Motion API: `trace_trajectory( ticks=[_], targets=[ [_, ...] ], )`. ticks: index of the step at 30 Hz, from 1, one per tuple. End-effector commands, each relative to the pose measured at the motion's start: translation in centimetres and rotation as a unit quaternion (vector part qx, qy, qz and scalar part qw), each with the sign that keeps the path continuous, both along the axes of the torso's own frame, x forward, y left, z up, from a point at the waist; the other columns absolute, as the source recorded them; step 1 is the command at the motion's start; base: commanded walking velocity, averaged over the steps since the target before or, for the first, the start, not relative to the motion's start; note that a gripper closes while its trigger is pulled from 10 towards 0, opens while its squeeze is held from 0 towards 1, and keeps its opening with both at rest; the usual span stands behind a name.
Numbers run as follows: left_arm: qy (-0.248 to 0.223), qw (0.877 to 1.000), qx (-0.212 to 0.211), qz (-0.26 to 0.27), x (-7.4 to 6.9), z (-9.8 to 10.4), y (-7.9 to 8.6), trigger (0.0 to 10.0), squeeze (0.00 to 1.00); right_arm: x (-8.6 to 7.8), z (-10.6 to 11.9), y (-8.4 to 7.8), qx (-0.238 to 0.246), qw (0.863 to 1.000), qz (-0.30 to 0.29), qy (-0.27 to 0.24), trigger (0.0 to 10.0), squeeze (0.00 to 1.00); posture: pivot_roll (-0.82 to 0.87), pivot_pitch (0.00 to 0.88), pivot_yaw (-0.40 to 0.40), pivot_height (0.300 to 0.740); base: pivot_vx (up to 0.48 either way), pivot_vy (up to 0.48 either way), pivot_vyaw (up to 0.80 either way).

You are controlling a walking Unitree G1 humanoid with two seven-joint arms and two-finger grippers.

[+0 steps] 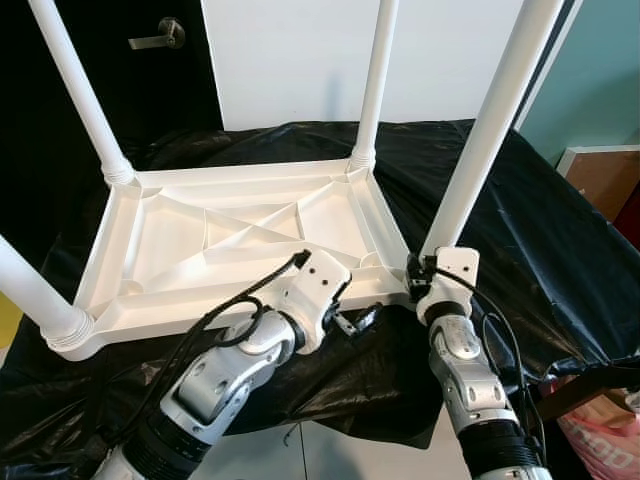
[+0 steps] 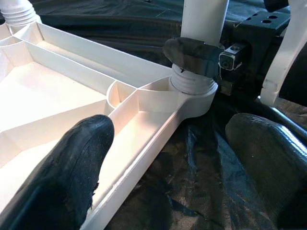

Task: Building children table

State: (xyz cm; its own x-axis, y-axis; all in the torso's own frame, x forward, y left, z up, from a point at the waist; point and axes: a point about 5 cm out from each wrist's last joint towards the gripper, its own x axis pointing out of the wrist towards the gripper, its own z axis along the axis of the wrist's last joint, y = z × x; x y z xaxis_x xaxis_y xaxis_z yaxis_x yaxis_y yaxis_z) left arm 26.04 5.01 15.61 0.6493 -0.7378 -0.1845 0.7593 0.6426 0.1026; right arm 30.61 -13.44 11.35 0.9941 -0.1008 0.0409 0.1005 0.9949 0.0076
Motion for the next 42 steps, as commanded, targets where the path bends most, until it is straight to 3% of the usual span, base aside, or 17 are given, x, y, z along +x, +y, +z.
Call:
trace_trajectory(
  ticks=[1,8,9,10,16,22,23,24,32,33,35,36,38,39,42],
  targets=[
    [0.013,0.999,0.0,-0.044,-0.3,-0.1,-0.2,10.0,0.0,-0.2,-0.3,-0.5,-0.013,1.0,-0.009,0.01,10.0,0.0,0.0,0.009,-0.076,0.74,0.0,0.0,0.0],
    [0.013,0.999,0.001,-0.04,-0.3,-0.1,0.0,10.0,0.0,-0.2,-0.3,-0.6,-0.012,1.0,-0.013,0.008,10.0,0.0,0.0,0.018,-0.072,0.74,0.0,0.0,0.0],
    [0.013,0.999,0.001,-0.04,-0.3,-0.1,0.0,10.0,0.0,-0.2,-0.3,-0.5,-0.011,1.0,-0.014,0.008,10.0,0.7,0.0,0.019,-0.07,0.74,0.0,0.0,0.0],
    [0.013,0.999,0.001,-0.04,-0.2,-0.1,0.0,10.0,0.0,-0.2,-0.2,-0.3,-0.004,1.0,-0.006,0.004,10.0,1.0,0.0,0.017,-0.067,0.74,0.0,0.0,0.0],
    [0.012,0.999,0.0,-0.042,-0.2,0.0,-0.1,10.0,0.0,-0.2,0.3,-0.1,0.003,1.0,0.011,-0.013,10.0,1.0,-0.01,0.014,-0.064,0.74,0.0,0.0,0.0],
    [0.012,0.999,0.001,-0.047,-0.3,-0.1,-0.2,10.0,0.0,-0.1,0.6,-1.2,0.003,0.999,0.045,-0.027,10.0,1.0,-0.02,0.012,-0.055,0.74,0.0,0.0,0.0],
    [0.013,0.999,0.0,-0.049,-0.3,-0.1,-0.2,10.0,0.0,0.1,0.7,-1.7,-0.003,0.998,0.057,-0.028,10.0,0.17,-0.03,0.011,-0.055,0.74,0.0,0.0,0.0],
    [0.013,0.999,0.0,-0.049,-0.3,-0.1,-0.3,10.0,0.0,0.2,0.8,-1.8,-0.005,0.997,0.066,-0.028,10.0,0.0,-0.03,0.011,-0.055,0.74,0.0,0.0,0.0],
    [0.007,0.999,-0.001,-0.051,0.0,0.2,-0.6,10.0,0.0,0.7,1.1,-2.5,-0.011,0.992,0.121,-0.023,10.0,0.0,-0.04,0.0,-0.058,0.74,0.0,0.0,0.0],
    [0.006,0.999,-0.005,-0.05,0.1,0.4,-0.7,10.0,0.0,0.8,1.1,-2.8,-0.016,0.99,0.137,-0.019,10.0,0.0,-0.03,0.047,-0.052,0.74,0.0,0.0,0.0],
    [0.006,0.999,-0.005,-0.05,0.1,0.4,-0.7,10.0,0.0,0.8,1.1,-2.8,-0.016,0.99,0.137,-0.019,10.0,0.0,-0.03,0.047,-0.052,0.74,0.0,0.0,0.0],
    [0.001,0.998,-0.007,-0.058,0.2,1.0,-0.8,10.0,0.0,1.0,1.2,-3.6,-0.041,0.983,0.177,-0.01,10.0,0.0,-0.03,0.068,-0.058,0.74,0.0,0.0,0.0],
    [0.001,0.998,-0.007,-0.058,0.2,1.0,-0.8,10.0,0.0,1.0,1.2,-3.6,-0.041,0.983,0.177,-0.01,10.0,0.0,-0.03,0.068,-0.058,0.74,0.0,0.0,0.0],
    [0.001,0.998,0.001,-0.06,0.3,0.9,-0.5,10.0,0.0,1.4,1.3,-4.3,-0.062,0.975,0.215,0.001,10.0,0.0,-0.04,0.066,-0.054,0.74,0.0,0.0,0.0],
    [0.003,0.998,0.006,-0.058,0.3,0.6,-0.1,10.0,0.0,1.7,1.3,-4.3,-0.073,0.965,0.253,0.01,10.0,0.0,-0.04,0.058,-0.047,0.74,0.0,0.0,0.0]
  ],
)
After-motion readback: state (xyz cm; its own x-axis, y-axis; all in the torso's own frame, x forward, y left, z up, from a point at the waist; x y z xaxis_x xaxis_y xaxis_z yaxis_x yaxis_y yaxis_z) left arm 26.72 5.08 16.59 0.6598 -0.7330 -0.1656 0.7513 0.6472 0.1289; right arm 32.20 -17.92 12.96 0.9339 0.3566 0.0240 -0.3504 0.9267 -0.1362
